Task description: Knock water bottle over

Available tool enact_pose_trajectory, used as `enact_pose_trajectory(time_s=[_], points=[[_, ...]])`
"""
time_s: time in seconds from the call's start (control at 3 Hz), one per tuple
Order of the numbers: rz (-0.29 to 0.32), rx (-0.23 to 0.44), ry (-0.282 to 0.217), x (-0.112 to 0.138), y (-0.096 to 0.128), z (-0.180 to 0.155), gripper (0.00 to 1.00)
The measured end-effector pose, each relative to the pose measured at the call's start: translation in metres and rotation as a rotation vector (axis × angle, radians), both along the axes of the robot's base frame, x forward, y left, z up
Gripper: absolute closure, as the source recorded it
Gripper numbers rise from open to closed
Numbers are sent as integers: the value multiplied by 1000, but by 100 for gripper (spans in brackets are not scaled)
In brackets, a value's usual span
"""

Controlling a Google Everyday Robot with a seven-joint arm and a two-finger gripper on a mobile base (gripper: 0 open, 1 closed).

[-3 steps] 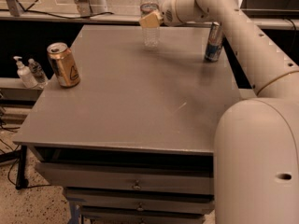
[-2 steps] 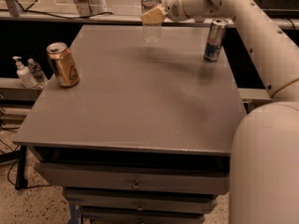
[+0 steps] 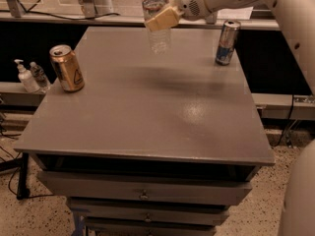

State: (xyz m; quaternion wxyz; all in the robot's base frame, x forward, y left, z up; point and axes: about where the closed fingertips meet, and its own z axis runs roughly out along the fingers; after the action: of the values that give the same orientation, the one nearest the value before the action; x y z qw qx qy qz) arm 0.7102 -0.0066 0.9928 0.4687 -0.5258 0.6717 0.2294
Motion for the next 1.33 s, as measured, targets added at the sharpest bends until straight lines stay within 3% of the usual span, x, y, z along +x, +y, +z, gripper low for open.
enact_pose_trajectory(time_s=[0.33,0.67,1.0,1.33], points=[[99,-174,45,-39,-2,-17,100],[153,-376,125,-63,-18,-49,100],[120,-587,176,-71,-41,-75,100],[74,-775,180,-68,-64,-92,100]])
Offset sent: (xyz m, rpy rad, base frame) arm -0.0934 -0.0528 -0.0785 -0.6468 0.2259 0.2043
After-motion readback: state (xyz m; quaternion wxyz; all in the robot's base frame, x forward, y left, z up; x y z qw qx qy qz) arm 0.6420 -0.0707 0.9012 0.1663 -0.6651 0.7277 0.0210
